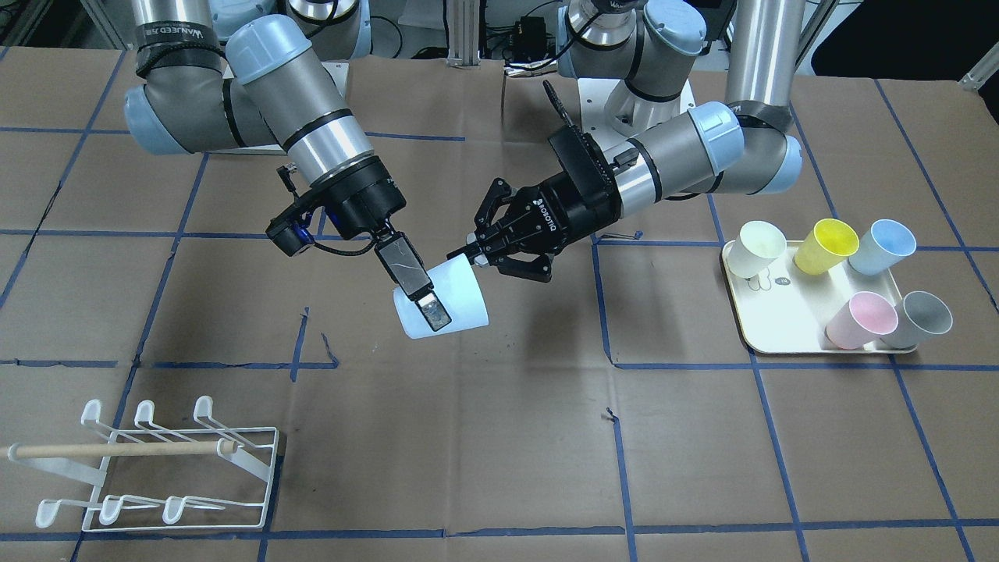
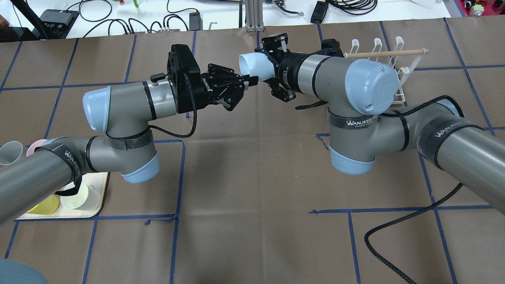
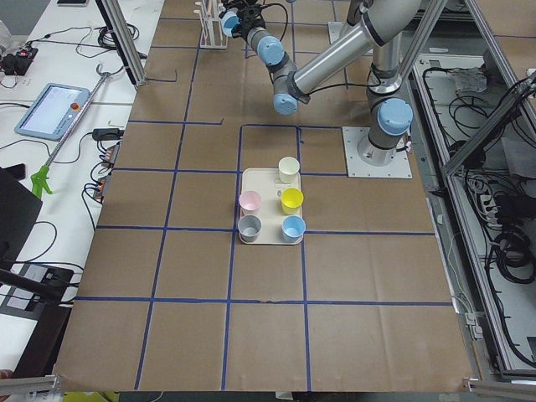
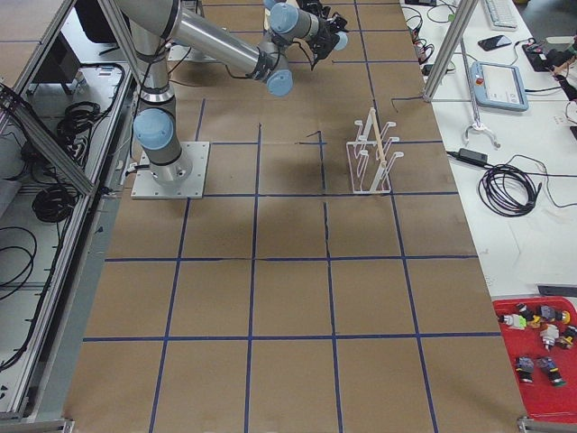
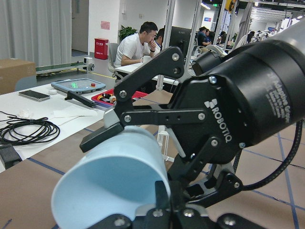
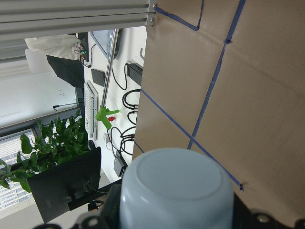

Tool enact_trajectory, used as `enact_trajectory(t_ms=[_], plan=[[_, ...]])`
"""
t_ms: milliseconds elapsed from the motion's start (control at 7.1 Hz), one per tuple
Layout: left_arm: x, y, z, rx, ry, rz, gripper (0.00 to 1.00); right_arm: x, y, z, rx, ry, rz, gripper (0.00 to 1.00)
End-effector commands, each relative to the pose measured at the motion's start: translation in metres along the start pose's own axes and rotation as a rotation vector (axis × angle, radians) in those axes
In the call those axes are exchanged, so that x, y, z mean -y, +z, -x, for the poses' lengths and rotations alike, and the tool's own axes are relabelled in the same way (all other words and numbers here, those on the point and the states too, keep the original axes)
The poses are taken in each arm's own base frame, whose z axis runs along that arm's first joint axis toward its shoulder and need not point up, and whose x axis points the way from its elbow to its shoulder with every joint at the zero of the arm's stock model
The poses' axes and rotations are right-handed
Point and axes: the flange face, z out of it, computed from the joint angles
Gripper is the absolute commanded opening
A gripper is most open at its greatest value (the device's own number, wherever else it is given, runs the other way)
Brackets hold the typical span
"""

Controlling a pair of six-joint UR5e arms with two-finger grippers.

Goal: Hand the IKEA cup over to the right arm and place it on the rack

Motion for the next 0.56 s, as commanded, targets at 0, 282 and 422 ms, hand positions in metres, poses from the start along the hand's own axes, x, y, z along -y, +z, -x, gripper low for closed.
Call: enact_trajectory(t_ms=[0, 282, 422], plan=[[0.0026, -0.0008, 0.0001, 0.006, 0.009, -0.001, 0.09, 0.0002, 0.0001, -0.0007, -0.002, 0.001, -0.001, 0.44], [0.0050, -0.0014, 0.0000, 0.009, 0.013, -0.003, 0.18, -0.0001, -0.0007, 0.0006, 0.001, -0.002, -0.001, 0.42], [0.0076, -0.0020, -0.0002, 0.010, 0.018, -0.005, 0.26, 0.0002, 0.0000, 0.0001, 0.000, -0.003, -0.001, 0.42]])
